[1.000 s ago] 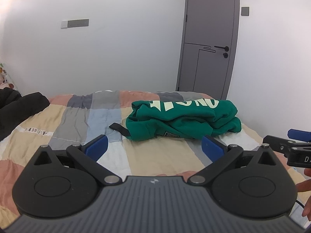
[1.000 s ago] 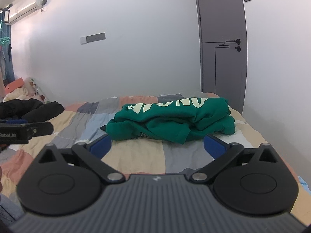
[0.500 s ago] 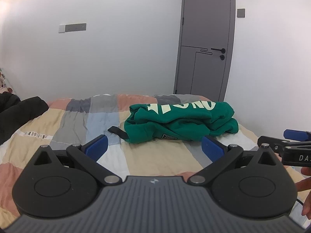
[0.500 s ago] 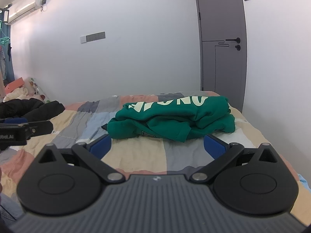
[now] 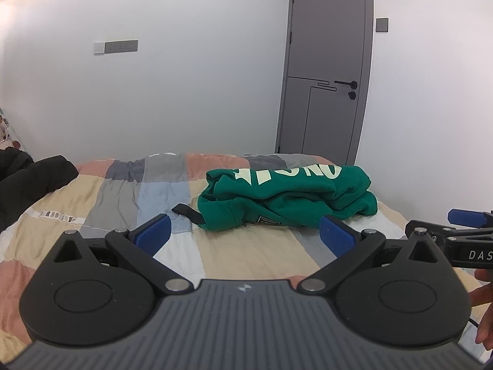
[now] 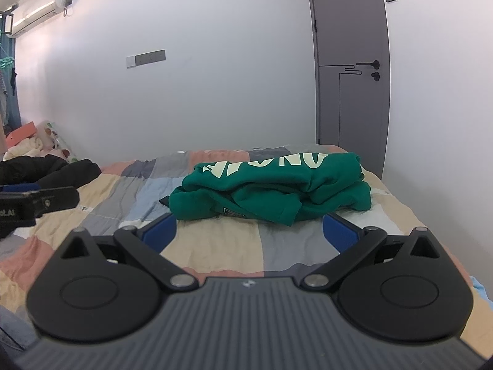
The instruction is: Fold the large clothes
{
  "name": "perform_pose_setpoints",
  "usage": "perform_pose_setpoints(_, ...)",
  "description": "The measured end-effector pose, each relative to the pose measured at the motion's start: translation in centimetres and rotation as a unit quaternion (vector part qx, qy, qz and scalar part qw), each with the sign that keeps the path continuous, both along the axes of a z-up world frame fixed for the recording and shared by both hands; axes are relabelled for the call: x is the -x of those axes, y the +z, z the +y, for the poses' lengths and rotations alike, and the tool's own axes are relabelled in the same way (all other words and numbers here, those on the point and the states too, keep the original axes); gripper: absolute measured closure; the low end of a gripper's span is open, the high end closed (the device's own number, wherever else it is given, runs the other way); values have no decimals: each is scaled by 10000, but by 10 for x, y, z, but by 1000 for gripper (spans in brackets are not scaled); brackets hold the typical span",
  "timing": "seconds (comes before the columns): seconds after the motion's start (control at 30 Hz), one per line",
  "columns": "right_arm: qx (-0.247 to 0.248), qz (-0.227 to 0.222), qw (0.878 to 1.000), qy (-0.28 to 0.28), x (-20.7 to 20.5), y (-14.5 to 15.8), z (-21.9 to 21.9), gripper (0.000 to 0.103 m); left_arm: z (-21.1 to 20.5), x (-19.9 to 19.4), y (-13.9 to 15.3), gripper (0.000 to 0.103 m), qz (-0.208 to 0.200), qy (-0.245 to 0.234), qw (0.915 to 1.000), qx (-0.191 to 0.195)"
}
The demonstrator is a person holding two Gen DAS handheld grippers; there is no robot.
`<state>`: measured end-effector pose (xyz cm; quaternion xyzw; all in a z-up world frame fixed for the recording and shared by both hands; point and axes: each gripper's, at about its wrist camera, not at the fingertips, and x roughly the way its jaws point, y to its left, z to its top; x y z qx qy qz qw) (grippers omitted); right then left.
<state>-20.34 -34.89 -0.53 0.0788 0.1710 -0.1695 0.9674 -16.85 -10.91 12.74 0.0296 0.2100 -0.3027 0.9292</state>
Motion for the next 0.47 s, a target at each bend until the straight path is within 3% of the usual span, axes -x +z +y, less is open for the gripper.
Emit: perform_pose_setpoints(0.47, 65, 7, 10000, 6, 1, 2, 4, 0, -4, 6, 4, 0, -43, -13, 10000, 37)
